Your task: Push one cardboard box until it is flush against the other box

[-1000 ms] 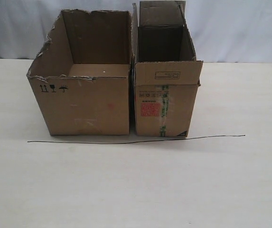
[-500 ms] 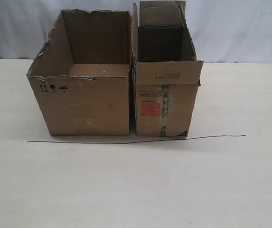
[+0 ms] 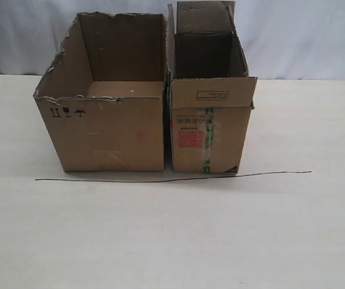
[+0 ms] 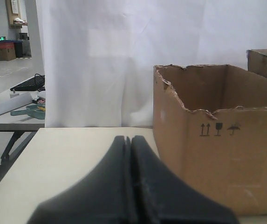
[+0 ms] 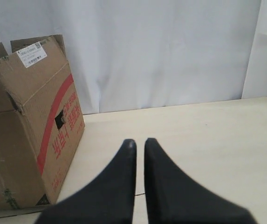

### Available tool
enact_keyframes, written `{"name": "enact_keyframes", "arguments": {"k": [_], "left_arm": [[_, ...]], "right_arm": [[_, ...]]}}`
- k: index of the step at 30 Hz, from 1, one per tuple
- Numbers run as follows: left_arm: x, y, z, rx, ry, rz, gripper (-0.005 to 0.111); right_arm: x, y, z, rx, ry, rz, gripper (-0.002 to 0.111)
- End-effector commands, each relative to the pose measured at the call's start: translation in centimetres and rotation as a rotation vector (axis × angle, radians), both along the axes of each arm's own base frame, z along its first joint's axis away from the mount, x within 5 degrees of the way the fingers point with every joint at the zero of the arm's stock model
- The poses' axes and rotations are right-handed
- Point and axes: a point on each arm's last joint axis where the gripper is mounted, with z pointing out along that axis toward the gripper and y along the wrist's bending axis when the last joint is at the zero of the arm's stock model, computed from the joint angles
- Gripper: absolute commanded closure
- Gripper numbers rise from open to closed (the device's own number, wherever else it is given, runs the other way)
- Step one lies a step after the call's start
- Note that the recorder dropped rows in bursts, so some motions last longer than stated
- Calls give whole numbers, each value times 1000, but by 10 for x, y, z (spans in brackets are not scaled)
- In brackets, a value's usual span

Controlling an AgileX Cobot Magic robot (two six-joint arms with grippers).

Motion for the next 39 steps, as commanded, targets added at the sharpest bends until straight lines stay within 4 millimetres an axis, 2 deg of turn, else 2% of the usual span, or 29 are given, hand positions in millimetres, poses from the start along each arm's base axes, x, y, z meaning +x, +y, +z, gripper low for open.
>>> {"name": "enact_keyframes", "arguments": {"k": [1,8,12,39], "left_arm": [[0,0,1,-4,-13,1,107],[0,0,0,-3,-11,1,107],[0,0,0,-3,-11,1,107],[0,0,0,-3,-10,2,107]], "right_arm": [[0,0,-2,4,4,-6,103],[0,0,-2,-1,4,-6,103],[0,-1,-1,-62,-1,-12,103],[0,-1,-1,-47,0,-10,103]]}}
